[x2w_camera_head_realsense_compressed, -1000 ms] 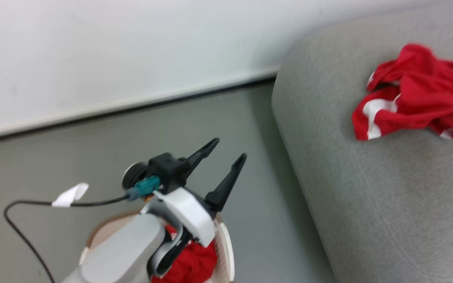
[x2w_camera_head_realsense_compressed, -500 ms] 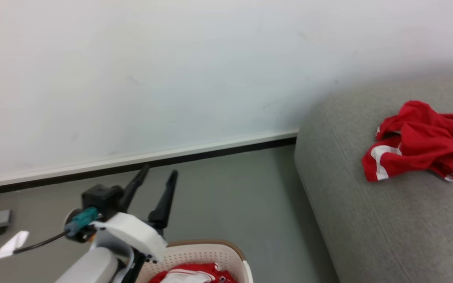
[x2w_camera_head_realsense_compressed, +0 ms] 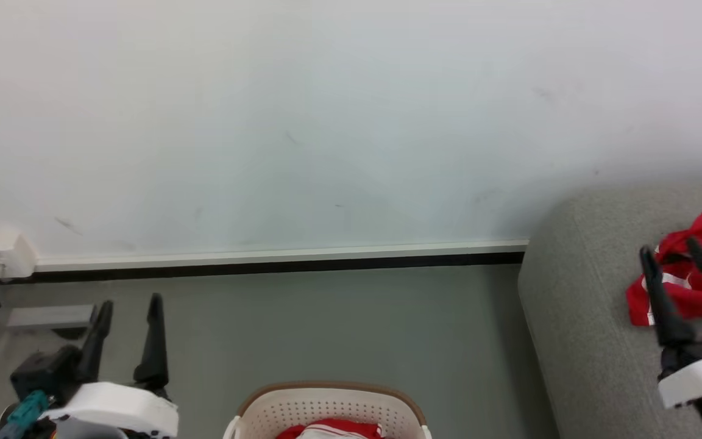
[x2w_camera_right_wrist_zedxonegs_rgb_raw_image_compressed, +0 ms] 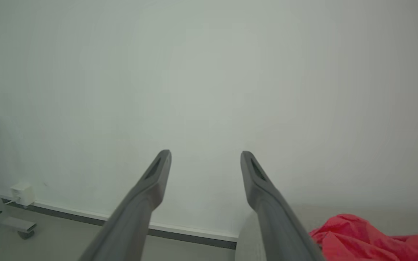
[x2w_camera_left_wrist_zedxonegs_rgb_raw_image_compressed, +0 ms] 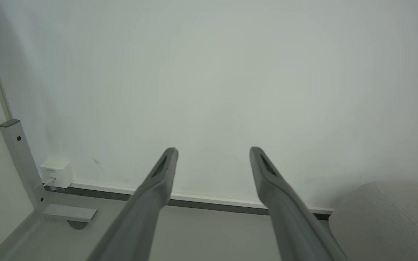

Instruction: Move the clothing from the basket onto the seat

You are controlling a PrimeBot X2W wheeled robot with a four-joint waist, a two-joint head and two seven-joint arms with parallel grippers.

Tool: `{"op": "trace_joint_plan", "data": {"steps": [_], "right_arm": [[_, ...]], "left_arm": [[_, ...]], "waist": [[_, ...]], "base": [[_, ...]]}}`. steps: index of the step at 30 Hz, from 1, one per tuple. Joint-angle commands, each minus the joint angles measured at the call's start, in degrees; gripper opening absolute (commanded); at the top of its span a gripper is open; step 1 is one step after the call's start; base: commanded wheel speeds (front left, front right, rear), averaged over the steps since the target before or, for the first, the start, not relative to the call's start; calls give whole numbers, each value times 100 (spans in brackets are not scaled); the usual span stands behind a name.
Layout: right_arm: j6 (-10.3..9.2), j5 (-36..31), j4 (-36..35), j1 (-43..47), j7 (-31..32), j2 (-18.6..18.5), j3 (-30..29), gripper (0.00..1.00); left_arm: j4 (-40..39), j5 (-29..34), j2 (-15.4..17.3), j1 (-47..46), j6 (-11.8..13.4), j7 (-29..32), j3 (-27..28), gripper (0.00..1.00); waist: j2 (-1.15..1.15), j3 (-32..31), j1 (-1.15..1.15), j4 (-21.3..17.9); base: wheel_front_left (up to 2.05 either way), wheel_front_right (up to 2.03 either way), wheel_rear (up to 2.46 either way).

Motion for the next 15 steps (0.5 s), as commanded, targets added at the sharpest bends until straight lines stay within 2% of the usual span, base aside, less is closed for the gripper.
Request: {"op": "trace_joint_plan", "data": {"steps": [1, 6, 11, 15], "right_arm": [[-12, -176, -98, 276, -16, 115, -96, 100], [-12, -719, -729, 1167, -17, 941, -767, 100], [-12, -1233, -902, 1548, -18, 1416, -946, 100], [-12, -1581, -909, 1701, -18, 1616, -969, 100]], "left_arm": [[-59, 113, -79, 112, -29, -1, 125, 100], [-165, 746, -457, 471, -259, -1, 699, 100], [-28, 1327, -828, 670, -535, -1, 1077, 100], [125, 1795, -1090, 760, -690, -2, 1269, 100]], "waist": [[0, -18, 1, 86], [0, -3, 1, 278], [0, 69, 1, 331], [0, 98, 1, 340]], "base": [[0, 0, 0], [0, 0, 0], [0, 0, 0], [0, 0, 0]]}}
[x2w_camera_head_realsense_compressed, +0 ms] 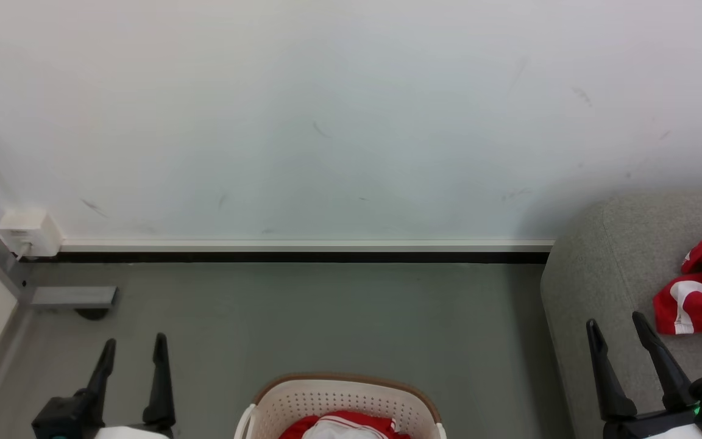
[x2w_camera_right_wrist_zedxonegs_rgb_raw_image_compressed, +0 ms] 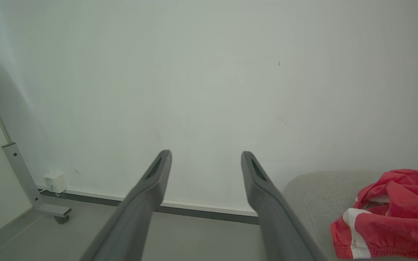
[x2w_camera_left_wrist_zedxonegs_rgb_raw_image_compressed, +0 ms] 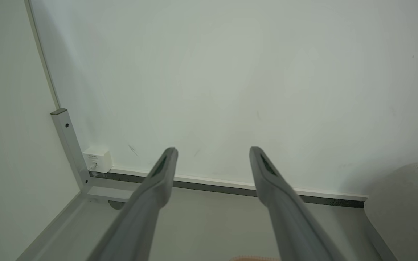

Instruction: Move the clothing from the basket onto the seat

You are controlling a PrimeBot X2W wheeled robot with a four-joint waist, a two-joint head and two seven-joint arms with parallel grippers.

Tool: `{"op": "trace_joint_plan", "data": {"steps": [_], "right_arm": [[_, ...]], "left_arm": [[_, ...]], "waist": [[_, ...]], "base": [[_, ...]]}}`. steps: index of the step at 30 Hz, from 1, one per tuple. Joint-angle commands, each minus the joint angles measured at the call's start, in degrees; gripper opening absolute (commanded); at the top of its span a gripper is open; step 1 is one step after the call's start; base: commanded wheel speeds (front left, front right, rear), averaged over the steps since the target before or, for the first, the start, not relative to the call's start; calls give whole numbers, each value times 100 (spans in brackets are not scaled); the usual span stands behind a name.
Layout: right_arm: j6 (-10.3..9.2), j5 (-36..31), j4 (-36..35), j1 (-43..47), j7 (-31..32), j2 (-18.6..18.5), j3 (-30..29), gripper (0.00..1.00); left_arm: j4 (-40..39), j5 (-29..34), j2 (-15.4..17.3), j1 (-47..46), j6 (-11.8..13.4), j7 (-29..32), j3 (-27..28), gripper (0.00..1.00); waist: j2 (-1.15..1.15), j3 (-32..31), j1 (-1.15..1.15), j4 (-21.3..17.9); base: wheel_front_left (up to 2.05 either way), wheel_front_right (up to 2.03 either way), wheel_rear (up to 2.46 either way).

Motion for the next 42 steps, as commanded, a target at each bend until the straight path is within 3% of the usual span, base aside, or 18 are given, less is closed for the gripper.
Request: {"op": "trace_joint_plan", "data": {"steps": [1, 14, 26, 35, 42], "right_arm": [[-12, -64, 21, 123, -17, 22, -22, 100], [-12, -260, 97, 81, -17, 95, -56, 100], [-12, -157, 44, -79, -18, 105, 23, 100], [-13, -116, -110, -355, -18, 42, 29, 100], [-13, -94, -293, -691, -18, 59, -38, 100]], "left_arm": [[56, 122, -73, 76, -46, -1, 67, 100], [294, 726, -508, -22, -617, 0, 579, 100], [387, 953, -667, -76, -857, 0, 795, 100], [578, 1000, -723, -355, -1033, 0, 779, 100], [1411, 1028, -650, -932, -1201, 0, 525, 100]], "waist": [[0, 5, 0, -3], [0, 76, 0, -99], [0, 210, 0, -381], [0, 638, 0, -767], [0, 1286, 0, -1068]], "base": [[0, 0, 0], [0, 0, 0], [0, 0, 0], [0, 0, 0], [0, 0, 0]]}}
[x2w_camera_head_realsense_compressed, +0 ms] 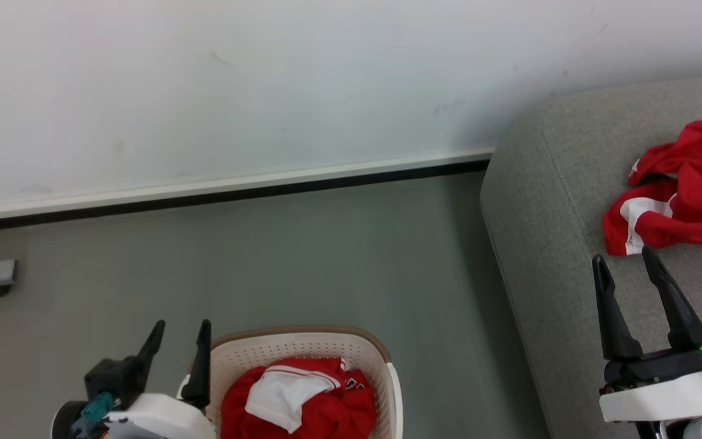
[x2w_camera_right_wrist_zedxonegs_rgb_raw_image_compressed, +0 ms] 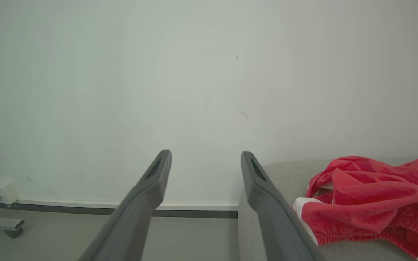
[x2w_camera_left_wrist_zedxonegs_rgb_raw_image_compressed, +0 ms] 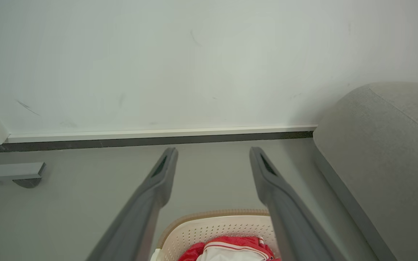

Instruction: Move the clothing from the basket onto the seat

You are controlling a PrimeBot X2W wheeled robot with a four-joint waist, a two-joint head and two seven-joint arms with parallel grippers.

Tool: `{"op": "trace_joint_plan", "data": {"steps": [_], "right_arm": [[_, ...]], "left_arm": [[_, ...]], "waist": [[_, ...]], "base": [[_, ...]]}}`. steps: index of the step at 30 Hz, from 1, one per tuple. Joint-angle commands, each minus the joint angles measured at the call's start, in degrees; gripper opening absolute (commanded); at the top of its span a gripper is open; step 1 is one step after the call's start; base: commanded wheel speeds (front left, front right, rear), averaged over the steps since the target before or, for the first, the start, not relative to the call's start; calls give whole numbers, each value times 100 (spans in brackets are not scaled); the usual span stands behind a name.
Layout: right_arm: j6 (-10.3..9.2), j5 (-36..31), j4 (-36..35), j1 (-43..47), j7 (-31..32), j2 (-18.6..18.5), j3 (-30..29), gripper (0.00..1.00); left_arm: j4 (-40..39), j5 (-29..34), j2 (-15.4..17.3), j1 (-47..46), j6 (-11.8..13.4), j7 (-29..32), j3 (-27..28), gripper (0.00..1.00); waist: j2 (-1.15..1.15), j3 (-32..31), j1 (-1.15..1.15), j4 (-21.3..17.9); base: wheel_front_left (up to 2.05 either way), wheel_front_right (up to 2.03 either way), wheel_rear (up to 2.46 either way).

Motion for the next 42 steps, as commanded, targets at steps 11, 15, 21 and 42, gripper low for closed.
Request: {"op": "trace_joint_plan", "data": {"steps": [11, 15, 21, 42], "right_arm": [[-13, 41, -393, -720, -18, 251, 26, 100], [-13, 33, -545, -953, -18, 365, 40, 100], [-13, 12, -903, -1213, -18, 493, 54, 100], [-13, 150, -1667, -1696, -18, 745, 170, 100]], "left_arm": [[1913, 57, 416, -1379, -106, 2, -680, 100], [2616, -144, 506, -1822, -102, 50, -1078, 100], [3419, -658, 724, -2328, -101, 278, -1892, 100], [4507, -1374, 1785, -3829, -103, 1389, -3702, 100]], "waist": [[0, 1393, -1, -601], [0, 1796, -1, -824], [0, 2352, -1, -1161], [0, 3969, -1, -2095]], "base": [[0, 0, 0], [0, 0, 0], [0, 0, 0], [1, 1, 1]]}}
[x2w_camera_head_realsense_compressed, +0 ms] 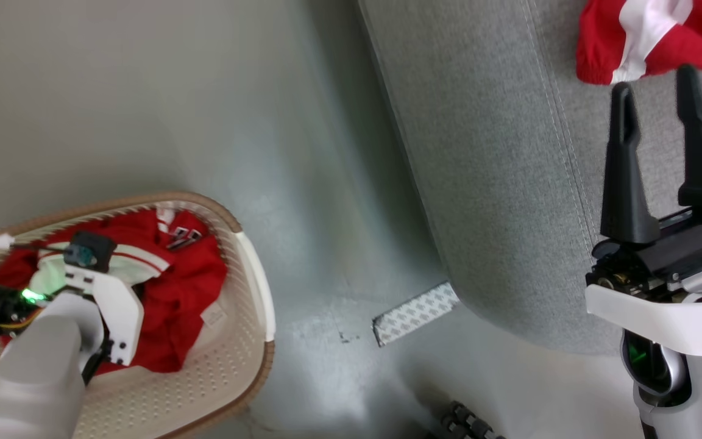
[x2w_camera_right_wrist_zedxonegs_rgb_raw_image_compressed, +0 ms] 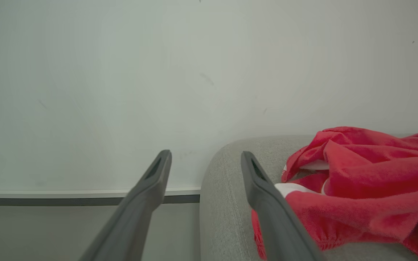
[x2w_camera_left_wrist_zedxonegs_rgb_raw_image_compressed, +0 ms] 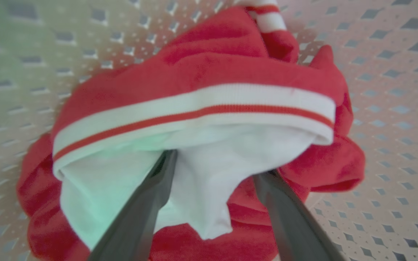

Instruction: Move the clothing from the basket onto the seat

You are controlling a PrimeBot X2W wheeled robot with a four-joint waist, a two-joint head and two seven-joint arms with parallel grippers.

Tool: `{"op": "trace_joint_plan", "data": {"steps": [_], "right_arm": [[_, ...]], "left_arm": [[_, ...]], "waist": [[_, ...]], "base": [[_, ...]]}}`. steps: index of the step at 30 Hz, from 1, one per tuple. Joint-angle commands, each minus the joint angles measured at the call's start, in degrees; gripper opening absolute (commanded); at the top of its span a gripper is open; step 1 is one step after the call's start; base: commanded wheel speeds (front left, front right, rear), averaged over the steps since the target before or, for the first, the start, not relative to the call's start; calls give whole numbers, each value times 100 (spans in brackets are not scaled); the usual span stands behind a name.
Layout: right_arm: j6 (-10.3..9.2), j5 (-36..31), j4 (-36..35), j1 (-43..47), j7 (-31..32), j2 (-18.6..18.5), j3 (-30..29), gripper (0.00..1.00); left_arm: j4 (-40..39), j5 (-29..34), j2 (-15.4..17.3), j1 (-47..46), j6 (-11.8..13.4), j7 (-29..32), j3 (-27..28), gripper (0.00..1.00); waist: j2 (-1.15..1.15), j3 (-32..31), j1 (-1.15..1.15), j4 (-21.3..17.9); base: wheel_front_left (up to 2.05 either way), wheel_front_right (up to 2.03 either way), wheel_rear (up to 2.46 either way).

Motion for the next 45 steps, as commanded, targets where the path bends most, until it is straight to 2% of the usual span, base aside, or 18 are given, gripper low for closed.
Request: {"op": "trace_joint_plan", "data": {"steps": [1, 10, 11, 12, 13, 20, 27, 36, 45], "right_arm": [[-13, 50, -51, -60, -17, 26, -17, 100], [-13, -171, -288, -121, -17, 27, 141, 100], [-13, -193, -299, -122, -17, 26, 156, 100], [-13, -207, -307, -124, -17, 27, 163, 100], [-13, -220, -309, -123, -17, 26, 160, 100], [-13, -302, -222, -157, -17, 25, 159, 100], [-13, -376, -80, -80, -17, 24, 135, 100], [-13, -638, 310, 212, -17, 16, 129, 100], [-13, -510, 693, 739, -8, -310, 128, 100]], "left_arm": [[38, -74, 57, -77, 11, 83, -60, 100], [-127, -717, 221, -143, 12, 759, -603, 100], [-176, -807, 260, -146, 12, 789, -665, 68], [-241, -910, 279, -154, 12, 779, -719, 18], [-290, -961, 294, -167, 12, 745, -769, 0], [-460, -1387, 384, -91, 11, 504, -1168, 0], [-543, -1748, 196, 119, 11, 159, -1488, 0], [-683, -2319, -275, 637, 11, -423, -2035, 0], [-911, -2758, -670, 1078, 11, -1115, -2508, 0]], "waist": [[0, 174, -1, -75], [0, 397, -1, 133], [0, 406, -1, 149], [0, 411, -1, 163], [0, 409, -1, 173], [0, 179, -1, 271], [0, -422, -1, 444], [0, -1815, -1, 904], [0, -3278, -1, 1573]], "base": [[19, 19, 19], [15, 15, 15], [3, 3, 3], [0, 0, 0], [0, 0, 0], [0, 0, 0], [0, 0, 0], [0, 0, 0], [0, 0, 0]]}}
